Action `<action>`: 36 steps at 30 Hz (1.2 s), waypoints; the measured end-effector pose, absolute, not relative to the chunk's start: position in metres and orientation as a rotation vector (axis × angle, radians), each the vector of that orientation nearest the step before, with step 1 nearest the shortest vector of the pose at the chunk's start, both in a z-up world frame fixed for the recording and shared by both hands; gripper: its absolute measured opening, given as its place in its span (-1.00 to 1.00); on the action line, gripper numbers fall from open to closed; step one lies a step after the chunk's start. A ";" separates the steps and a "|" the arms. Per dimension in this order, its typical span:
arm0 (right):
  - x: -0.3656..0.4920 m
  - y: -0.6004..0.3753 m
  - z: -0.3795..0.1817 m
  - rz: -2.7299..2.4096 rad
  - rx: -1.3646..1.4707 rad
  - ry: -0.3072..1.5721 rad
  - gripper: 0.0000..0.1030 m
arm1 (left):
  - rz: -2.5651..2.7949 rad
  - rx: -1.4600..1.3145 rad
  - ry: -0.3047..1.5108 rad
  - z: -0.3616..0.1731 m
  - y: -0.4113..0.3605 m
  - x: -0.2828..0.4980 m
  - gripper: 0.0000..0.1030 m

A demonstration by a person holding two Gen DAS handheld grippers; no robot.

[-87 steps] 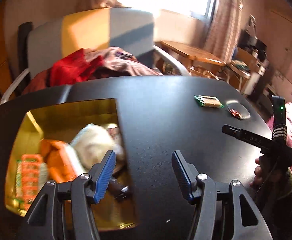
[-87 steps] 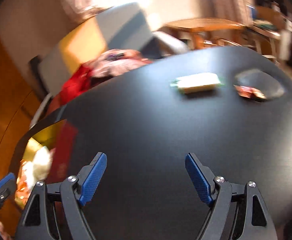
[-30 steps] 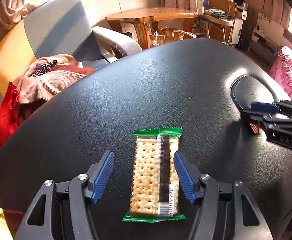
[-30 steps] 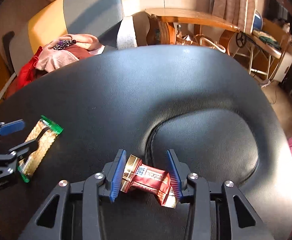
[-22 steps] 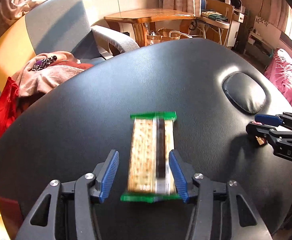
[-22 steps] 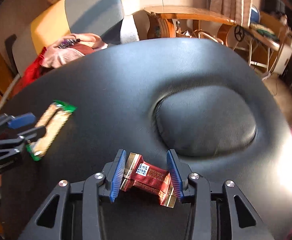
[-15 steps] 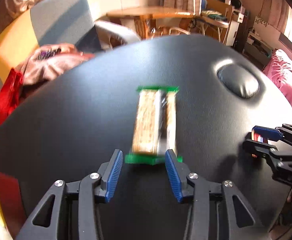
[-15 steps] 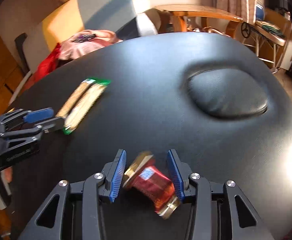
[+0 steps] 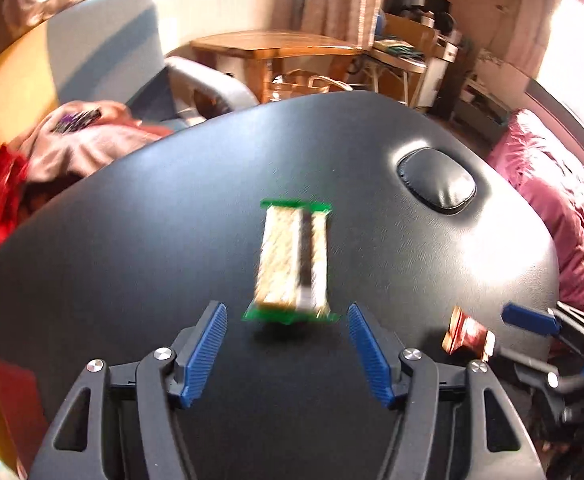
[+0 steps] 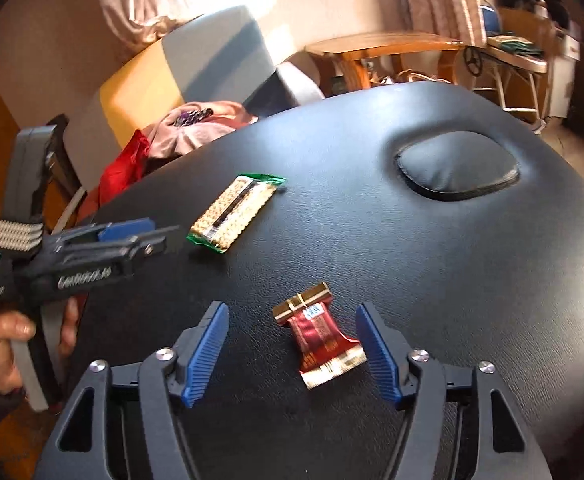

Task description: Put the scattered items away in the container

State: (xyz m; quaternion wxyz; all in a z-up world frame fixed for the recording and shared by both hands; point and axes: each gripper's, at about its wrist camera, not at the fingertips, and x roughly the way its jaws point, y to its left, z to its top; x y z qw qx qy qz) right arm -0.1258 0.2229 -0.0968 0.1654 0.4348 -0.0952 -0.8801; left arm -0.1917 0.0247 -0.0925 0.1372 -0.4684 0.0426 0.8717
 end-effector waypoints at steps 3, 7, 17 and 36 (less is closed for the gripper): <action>-0.123 0.228 -0.096 -2.517 1.235 -0.301 0.37 | 2.497 -1.353 0.176 -0.098 0.036 -0.209 0.26; -0.125 0.232 -0.097 -2.520 1.223 -0.327 0.39 | 2.469 -1.385 0.219 -0.110 0.045 -0.231 0.26; -0.133 0.240 -0.105 -2.537 1.199 -0.369 0.39 | 2.463 -1.466 0.275 -0.137 0.052 -0.256 0.26; -0.116 0.231 -0.113 -2.530 1.192 -0.174 0.37 | 2.596 -1.603 -0.030 -0.127 -0.012 -0.105 -0.04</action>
